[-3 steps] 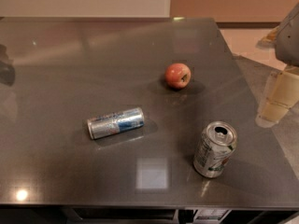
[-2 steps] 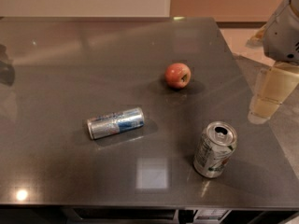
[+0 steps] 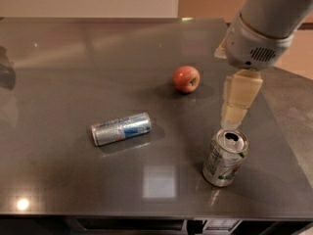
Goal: Move redbull can near apple
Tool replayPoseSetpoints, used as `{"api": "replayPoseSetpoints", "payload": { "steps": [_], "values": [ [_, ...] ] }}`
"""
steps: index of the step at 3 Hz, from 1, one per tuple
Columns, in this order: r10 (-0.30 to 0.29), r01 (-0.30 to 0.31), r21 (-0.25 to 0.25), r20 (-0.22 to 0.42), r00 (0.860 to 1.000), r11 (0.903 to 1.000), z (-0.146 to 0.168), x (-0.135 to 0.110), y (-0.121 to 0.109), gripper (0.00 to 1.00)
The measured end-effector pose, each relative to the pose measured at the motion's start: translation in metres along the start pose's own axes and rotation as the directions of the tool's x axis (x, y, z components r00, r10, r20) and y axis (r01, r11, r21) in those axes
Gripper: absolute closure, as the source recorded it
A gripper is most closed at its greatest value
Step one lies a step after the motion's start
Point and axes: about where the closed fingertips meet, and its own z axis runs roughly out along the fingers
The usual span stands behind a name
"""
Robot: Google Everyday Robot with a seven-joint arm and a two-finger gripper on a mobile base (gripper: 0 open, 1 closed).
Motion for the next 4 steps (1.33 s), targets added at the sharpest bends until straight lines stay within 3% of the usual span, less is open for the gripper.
{"api": "replayPoseSetpoints", "payload": {
  "steps": [2, 4],
  "values": [
    [-0.126, 0.126, -0.093, 0.004, 0.992, 0.9877, 0.046, -0.074, -0.002, 0.00],
    [-0.195, 0.193, -0.177, 0.005, 0.981, 0.9651, 0.092, -0.117, 0.005, 0.00]
  ]
}}
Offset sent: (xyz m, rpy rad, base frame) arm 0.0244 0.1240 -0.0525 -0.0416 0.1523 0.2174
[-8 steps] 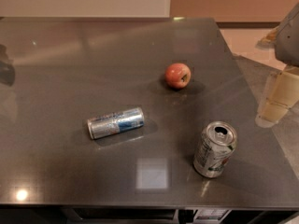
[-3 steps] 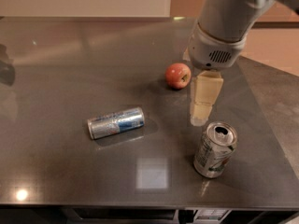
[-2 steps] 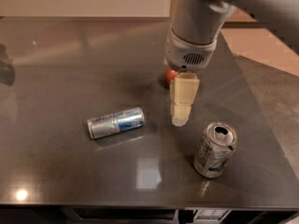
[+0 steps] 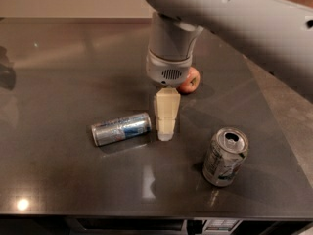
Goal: Move redbull can near apple
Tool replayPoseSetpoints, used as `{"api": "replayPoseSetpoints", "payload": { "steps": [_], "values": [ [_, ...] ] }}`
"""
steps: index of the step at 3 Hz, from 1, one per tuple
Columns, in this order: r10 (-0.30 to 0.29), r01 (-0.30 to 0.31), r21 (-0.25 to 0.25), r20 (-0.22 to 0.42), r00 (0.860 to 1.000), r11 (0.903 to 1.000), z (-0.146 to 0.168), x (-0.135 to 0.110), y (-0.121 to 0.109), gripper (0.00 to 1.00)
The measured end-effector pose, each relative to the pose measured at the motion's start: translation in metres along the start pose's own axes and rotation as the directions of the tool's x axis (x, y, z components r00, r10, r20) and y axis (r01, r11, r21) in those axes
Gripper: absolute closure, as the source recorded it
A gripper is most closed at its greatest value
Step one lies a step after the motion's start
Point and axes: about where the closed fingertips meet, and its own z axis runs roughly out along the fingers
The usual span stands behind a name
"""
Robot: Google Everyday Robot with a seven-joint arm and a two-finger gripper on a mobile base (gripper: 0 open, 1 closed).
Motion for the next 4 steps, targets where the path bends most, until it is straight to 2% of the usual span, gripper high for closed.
{"api": "replayPoseSetpoints", "payload": {
  "steps": [1, 2, 3, 4],
  "values": [
    [-0.021, 0.020, -0.030, -0.007, 1.000, 0.9993, 0.020, -0.014, -0.001, 0.00],
    [-0.044, 0.044, -0.036, 0.000, 0.999, 0.9984, 0.036, -0.037, -0.004, 0.00],
    [-0.049, 0.049, -0.040, 0.009, 0.999, 0.9980, 0.040, -0.044, 0.001, 0.00],
    [-0.055, 0.055, -0.046, 0.015, 0.998, 0.9974, 0.044, -0.049, 0.008, 0.18]
  ]
}}
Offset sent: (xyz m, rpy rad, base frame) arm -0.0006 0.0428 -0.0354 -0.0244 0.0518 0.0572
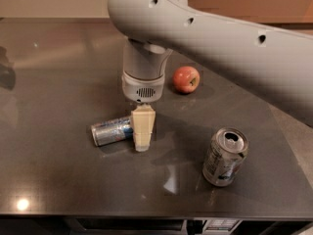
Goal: Move redbull can near apple
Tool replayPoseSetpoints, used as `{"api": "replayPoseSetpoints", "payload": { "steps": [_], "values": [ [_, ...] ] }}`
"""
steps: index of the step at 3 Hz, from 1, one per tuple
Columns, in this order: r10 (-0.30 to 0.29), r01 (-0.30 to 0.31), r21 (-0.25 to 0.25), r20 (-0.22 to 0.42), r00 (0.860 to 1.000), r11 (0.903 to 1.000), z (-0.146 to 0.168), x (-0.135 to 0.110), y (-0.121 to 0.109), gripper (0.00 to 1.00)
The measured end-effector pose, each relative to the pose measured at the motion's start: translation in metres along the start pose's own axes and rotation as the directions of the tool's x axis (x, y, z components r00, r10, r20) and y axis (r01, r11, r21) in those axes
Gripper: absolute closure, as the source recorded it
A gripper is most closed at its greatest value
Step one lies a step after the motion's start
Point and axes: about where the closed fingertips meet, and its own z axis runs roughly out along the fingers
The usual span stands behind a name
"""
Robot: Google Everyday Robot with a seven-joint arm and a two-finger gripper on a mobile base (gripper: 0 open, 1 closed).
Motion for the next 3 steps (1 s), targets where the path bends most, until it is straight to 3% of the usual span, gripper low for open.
{"api": "replayPoseSetpoints", "payload": {
  "steps": [2, 3],
  "values": [
    [-0.010, 0.011, -0.008, 0.010, 1.000, 0.9999, 0.000, -0.009, 0.011, 0.64],
    [-0.006, 0.006, 0.004, 0.024, 1.000, 1.0000, -0.018, -0.006, 0.017, 0.88]
  ]
}}
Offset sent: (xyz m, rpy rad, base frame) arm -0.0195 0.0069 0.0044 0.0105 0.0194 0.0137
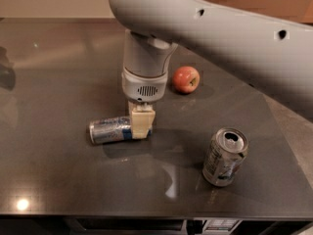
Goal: Move redbull can near apple
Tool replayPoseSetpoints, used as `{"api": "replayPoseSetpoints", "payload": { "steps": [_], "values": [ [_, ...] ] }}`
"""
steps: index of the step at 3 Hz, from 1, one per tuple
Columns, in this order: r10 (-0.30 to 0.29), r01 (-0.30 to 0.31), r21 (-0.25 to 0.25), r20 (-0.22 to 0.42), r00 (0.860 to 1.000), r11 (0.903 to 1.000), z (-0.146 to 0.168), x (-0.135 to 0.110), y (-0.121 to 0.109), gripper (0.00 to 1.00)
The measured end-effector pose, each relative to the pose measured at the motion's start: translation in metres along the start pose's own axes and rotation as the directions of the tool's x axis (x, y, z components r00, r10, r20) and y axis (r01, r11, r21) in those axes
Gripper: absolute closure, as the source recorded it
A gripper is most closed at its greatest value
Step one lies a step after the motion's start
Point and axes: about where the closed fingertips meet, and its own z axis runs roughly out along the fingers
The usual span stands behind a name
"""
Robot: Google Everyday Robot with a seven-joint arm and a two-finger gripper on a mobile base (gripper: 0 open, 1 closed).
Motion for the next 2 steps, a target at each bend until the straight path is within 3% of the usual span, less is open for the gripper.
{"api": "replayPoseSetpoints", "payload": {
  "steps": [1, 2],
  "values": [
    [0.025, -0.025, 0.021, 0.000, 1.000, 0.9995, -0.029, 0.014, 0.005, 1.00],
    [0.079, -0.078, 0.063, -0.018, 0.997, 0.9949, -0.060, 0.040, 0.005, 1.00]
  ]
}}
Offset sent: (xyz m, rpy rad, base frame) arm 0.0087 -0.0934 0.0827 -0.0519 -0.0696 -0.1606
